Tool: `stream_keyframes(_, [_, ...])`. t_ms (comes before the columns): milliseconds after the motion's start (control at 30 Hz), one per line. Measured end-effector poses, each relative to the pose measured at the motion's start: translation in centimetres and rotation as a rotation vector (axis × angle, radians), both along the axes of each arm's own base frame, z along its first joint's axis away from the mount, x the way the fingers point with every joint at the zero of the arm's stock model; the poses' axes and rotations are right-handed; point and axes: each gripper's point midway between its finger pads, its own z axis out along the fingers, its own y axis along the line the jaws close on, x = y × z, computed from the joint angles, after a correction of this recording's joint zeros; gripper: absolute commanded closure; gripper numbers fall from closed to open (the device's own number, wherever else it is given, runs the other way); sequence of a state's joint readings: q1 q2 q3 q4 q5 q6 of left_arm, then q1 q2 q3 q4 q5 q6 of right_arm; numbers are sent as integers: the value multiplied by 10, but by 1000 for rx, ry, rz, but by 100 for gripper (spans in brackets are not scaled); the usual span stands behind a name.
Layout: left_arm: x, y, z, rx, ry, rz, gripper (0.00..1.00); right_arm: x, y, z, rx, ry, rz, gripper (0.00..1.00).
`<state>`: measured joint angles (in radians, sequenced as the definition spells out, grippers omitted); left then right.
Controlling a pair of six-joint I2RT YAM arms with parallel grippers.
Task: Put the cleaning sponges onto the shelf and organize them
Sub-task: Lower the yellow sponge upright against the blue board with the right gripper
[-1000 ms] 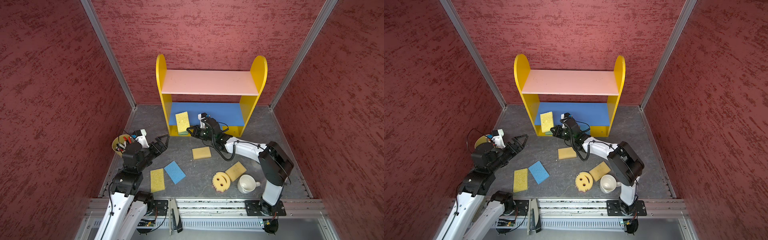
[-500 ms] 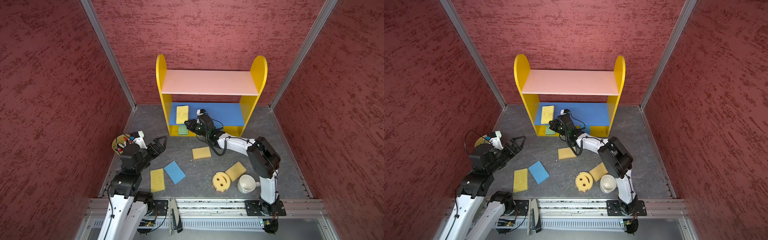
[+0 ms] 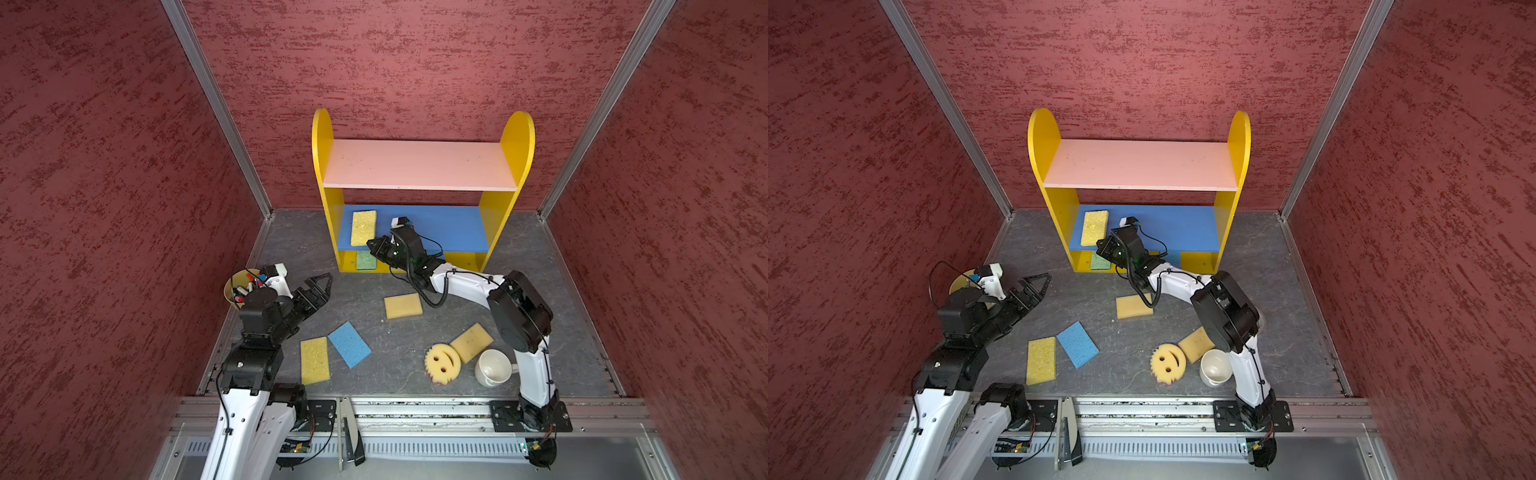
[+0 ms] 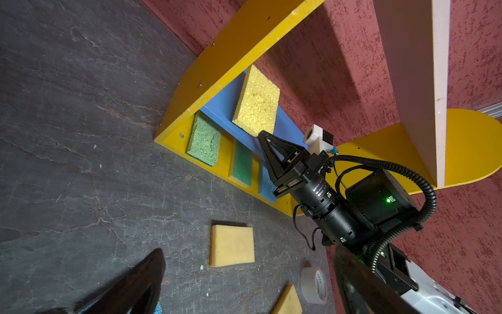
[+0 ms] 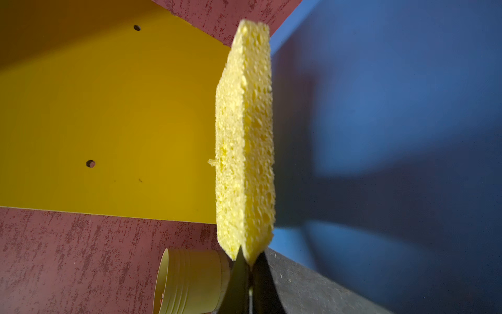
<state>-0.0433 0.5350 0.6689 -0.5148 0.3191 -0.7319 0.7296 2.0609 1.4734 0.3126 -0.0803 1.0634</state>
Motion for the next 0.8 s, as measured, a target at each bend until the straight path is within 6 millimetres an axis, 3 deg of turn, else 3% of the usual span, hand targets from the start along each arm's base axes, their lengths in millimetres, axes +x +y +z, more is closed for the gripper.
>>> stream_keyframes(300, [0,0,-7,-13,21,-7,4,5,-3,-18,-21,43,-19,97])
stream_keyframes(800, [0,0,-7,-28,25,-16,3,9,-5,-16,-5,50,-31,78])
